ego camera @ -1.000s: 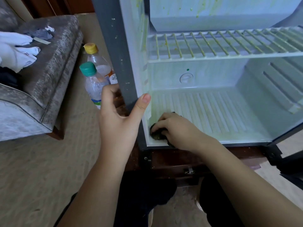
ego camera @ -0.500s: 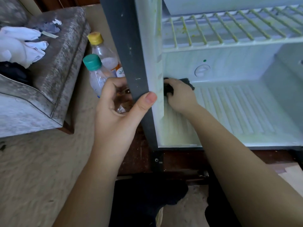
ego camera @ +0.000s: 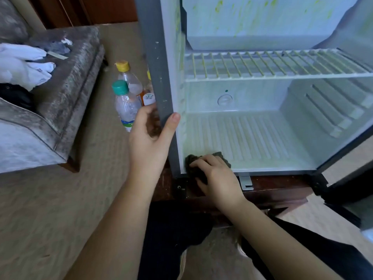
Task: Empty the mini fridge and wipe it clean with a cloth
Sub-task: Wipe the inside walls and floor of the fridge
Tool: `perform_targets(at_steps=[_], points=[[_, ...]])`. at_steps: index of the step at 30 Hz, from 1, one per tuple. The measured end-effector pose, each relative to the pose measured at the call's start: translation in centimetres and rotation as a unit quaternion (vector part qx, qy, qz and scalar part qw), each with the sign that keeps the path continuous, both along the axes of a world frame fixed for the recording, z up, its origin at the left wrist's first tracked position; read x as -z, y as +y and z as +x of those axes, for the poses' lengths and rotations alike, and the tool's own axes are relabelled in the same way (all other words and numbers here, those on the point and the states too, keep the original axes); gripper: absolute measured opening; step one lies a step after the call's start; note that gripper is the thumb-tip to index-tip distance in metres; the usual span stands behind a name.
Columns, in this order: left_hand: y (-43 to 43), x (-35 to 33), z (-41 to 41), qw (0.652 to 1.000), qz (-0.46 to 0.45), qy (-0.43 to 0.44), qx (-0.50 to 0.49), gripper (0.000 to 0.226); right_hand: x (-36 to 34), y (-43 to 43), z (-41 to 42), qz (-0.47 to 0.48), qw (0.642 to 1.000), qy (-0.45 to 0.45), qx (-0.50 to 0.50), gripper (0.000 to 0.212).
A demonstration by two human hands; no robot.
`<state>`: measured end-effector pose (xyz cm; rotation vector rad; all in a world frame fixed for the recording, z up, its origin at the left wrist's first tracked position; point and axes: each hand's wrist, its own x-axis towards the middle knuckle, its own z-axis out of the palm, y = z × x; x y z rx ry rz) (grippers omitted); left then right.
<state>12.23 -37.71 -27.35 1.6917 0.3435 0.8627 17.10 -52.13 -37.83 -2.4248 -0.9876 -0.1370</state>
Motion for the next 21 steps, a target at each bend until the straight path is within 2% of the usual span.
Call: perform_targets(at_steps=[4, 8, 11, 14, 16, 18, 21], points=[[-1.4, 0.4, -1.1, 0.981, 0.143, 0.02, -0.133, 0.025, 0.4, -6.0, 1.5, 0.021, 0.992, -0.012, 0.125, 0.039], [-1.5, 0.6, -1.3, 0.978, 0.144, 0.027, -0.149, 0.025, 0.1, -14.4, 4.8, 0.047, 0.955, 0.009, 0.293, 0.036], [-1.9, 0.3, -1.1, 0.976, 0.144, 0.013, -0.16, 0.026, 0.7, -16.3, 5.2, 0.066, 0.923, 0.013, 0.378, 0.038], [-2.9, -0.1, -0.7, 0.973, 0.139, 0.003, -0.185, 0.028, 0.5, -12.4, 4.7, 0.051, 0.937, -0.009, 0.346, 0.037], [-3.9, -0.6, -0.7, 0.965, 0.158, -0.022, -0.206, 0.029, 0.2, -8.4, 4.0, 0.044, 0.965, -0.003, 0.259, 0.037], [-4.9, -0.6, -0.9, 0.951, 0.212, -0.064, -0.215, 0.029, -0.1, -4.8, 3.4, 0.042, 0.985, 0.013, 0.169, 0.035], [-6.4, 0.0, -0.3, 0.926, 0.336, -0.09, -0.147, 0.025, -0.3, -2.4, 3.6, 0.054, 0.988, 0.05, 0.136, 0.035]])
